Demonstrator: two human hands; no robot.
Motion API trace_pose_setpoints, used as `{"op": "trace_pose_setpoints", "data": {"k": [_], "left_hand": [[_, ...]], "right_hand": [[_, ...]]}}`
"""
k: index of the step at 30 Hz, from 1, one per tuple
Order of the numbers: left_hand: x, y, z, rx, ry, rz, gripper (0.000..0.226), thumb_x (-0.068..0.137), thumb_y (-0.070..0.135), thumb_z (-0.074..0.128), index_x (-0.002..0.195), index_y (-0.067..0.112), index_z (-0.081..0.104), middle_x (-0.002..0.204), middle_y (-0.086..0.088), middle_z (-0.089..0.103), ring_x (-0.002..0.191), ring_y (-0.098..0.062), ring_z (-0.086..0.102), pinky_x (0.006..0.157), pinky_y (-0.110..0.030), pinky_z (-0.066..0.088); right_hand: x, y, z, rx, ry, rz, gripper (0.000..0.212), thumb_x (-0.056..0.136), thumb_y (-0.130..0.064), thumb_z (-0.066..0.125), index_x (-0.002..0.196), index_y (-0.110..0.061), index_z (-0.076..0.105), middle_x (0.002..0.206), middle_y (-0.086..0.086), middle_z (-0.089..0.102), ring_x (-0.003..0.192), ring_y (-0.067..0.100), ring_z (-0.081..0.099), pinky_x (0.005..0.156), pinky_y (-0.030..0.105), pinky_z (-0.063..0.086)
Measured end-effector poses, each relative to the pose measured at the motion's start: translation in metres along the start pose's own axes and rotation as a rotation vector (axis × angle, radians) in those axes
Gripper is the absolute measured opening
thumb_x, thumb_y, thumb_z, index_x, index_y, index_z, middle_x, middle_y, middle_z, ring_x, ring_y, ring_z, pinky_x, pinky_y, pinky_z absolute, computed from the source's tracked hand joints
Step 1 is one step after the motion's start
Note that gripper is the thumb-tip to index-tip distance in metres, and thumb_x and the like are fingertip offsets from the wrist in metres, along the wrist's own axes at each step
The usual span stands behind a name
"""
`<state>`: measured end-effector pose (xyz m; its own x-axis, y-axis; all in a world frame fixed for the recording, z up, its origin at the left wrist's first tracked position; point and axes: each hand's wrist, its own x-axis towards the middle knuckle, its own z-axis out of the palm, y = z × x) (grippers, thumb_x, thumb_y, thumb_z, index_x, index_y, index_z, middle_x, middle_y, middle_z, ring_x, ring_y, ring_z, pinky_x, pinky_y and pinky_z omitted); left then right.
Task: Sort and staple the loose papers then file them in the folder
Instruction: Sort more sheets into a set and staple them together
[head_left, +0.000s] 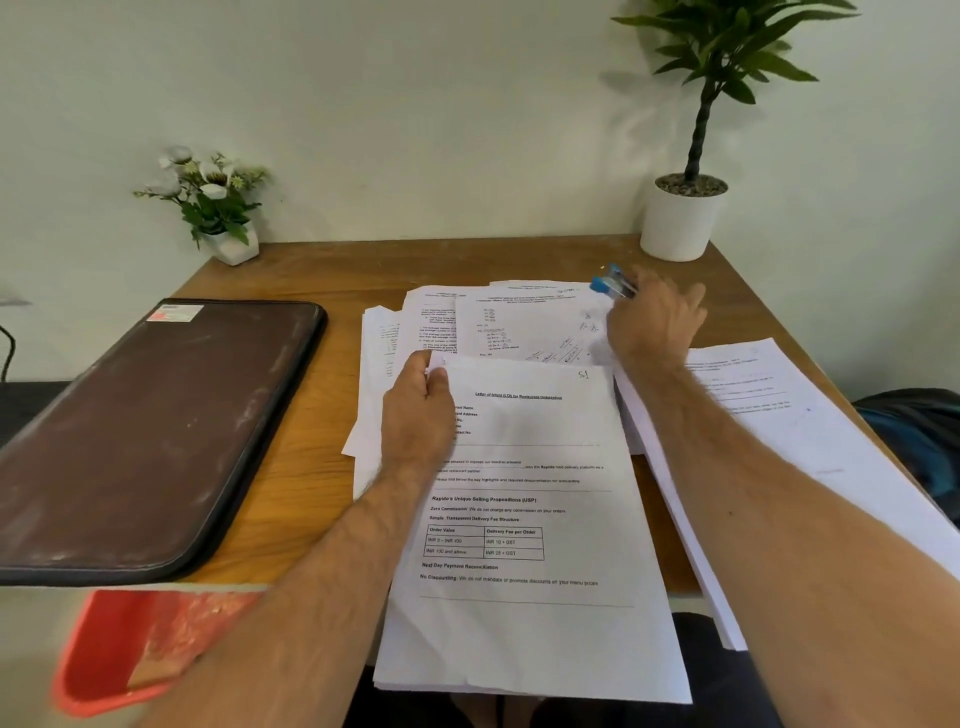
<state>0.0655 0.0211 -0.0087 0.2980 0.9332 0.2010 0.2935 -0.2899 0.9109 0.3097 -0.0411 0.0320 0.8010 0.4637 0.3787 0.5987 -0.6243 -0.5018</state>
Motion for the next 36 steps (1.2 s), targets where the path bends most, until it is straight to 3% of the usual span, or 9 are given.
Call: {"op": "trace_pose_setpoints", "data": {"k": [3, 7, 10, 13, 19, 22, 26, 33, 36], "left_hand": [[0.000, -0.001, 0.001, -0.053, 0.020, -0.032, 0.023, 0.108, 0.023, 0.044, 0.127, 0.023, 0.056, 0.121, 0.010, 0.067, 0.108, -0.013, 0.066, 0.094, -0.035, 0.057], [-0.002, 0.000, 0.002, -0.057, 0.031, -0.017, 0.019, 0.109, 0.028, 0.043, 0.123, 0.024, 0.055, 0.116, 0.008, 0.069, 0.094, -0.009, 0.068, 0.079, -0.034, 0.060], [-0.003, 0.001, 0.002, -0.047, 0.049, -0.004, 0.015, 0.109, 0.029, 0.042, 0.119, 0.025, 0.052, 0.095, 0.004, 0.069, 0.072, -0.009, 0.061, 0.060, -0.025, 0.047], [-0.005, 0.002, 0.001, -0.072, 0.051, -0.012, 0.012, 0.109, 0.031, 0.042, 0.113, 0.025, 0.052, 0.080, 0.006, 0.064, 0.058, -0.009, 0.051, 0.053, -0.026, 0.040], [-0.003, -0.002, -0.009, -0.108, 0.048, -0.007, 0.014, 0.109, 0.033, 0.042, 0.111, 0.024, 0.052, 0.089, 0.000, 0.068, 0.061, -0.012, 0.055, 0.054, -0.031, 0.045], [-0.005, -0.003, -0.011, -0.135, 0.034, -0.023, 0.013, 0.108, 0.024, 0.041, 0.115, 0.023, 0.052, 0.088, 0.000, 0.068, 0.059, -0.013, 0.054, 0.051, -0.035, 0.046], [-0.005, -0.001, -0.010, -0.129, 0.032, -0.025, 0.018, 0.105, 0.014, 0.042, 0.117, 0.020, 0.054, 0.074, 0.002, 0.063, 0.054, -0.010, 0.047, 0.048, -0.028, 0.038], [-0.005, 0.003, -0.011, -0.105, 0.065, -0.056, 0.010, 0.104, 0.014, 0.047, 0.112, 0.015, 0.053, 0.087, 0.003, 0.065, 0.067, -0.010, 0.054, 0.054, -0.019, 0.038], [-0.005, 0.002, -0.012, -0.089, 0.062, -0.060, 0.010, 0.103, 0.012, 0.048, 0.111, 0.014, 0.054, 0.087, 0.004, 0.064, 0.065, -0.009, 0.054, 0.048, -0.012, 0.036]], "right_hand": [[-0.020, -0.034, -0.005, 0.103, -0.121, -0.189, 0.052, 0.092, -0.006, 0.052, 0.137, -0.032, 0.057, 0.128, 0.003, 0.058, 0.120, 0.027, 0.045, 0.097, 0.041, 0.029], [-0.052, -0.064, -0.005, 0.257, -0.356, -0.425, 0.049, 0.095, 0.001, 0.050, 0.136, -0.024, 0.057, 0.129, 0.006, 0.054, 0.114, 0.024, 0.055, 0.097, 0.028, 0.039], [-0.069, -0.074, -0.006, 0.231, -0.436, -0.507, 0.046, 0.098, -0.003, 0.050, 0.139, -0.022, 0.052, 0.133, 0.004, 0.052, 0.118, 0.020, 0.052, 0.096, 0.022, 0.037], [-0.080, -0.074, -0.007, 0.242, -0.454, -0.561, 0.044, 0.096, -0.013, 0.053, 0.139, -0.022, 0.051, 0.134, 0.002, 0.057, 0.120, 0.019, 0.053, 0.103, 0.028, 0.041], [-0.087, -0.085, -0.006, 0.228, -0.436, -0.621, 0.055, 0.086, -0.050, 0.071, 0.135, -0.028, 0.057, 0.121, -0.002, 0.065, 0.114, 0.018, 0.055, 0.098, 0.032, 0.043], [-0.086, -0.092, -0.007, 0.130, -0.432, -0.656, 0.057, 0.086, -0.051, 0.071, 0.137, -0.029, 0.058, 0.121, -0.002, 0.064, 0.115, 0.018, 0.053, 0.097, 0.031, 0.043], [-0.079, -0.100, -0.015, -0.007, -0.444, -0.713, 0.055, 0.085, -0.049, 0.071, 0.136, -0.030, 0.060, 0.124, -0.002, 0.063, 0.116, 0.019, 0.051, 0.099, 0.036, 0.044], [-0.071, -0.114, -0.021, -0.072, -0.528, -0.770, 0.047, 0.081, -0.046, 0.075, 0.126, -0.035, 0.067, 0.120, -0.009, 0.058, 0.113, 0.016, 0.053, 0.096, 0.038, 0.045], [-0.070, -0.119, -0.022, -0.090, -0.534, -0.809, 0.045, 0.079, -0.044, 0.077, 0.123, -0.036, 0.069, 0.117, -0.010, 0.058, 0.111, 0.016, 0.053, 0.094, 0.038, 0.045]]}}
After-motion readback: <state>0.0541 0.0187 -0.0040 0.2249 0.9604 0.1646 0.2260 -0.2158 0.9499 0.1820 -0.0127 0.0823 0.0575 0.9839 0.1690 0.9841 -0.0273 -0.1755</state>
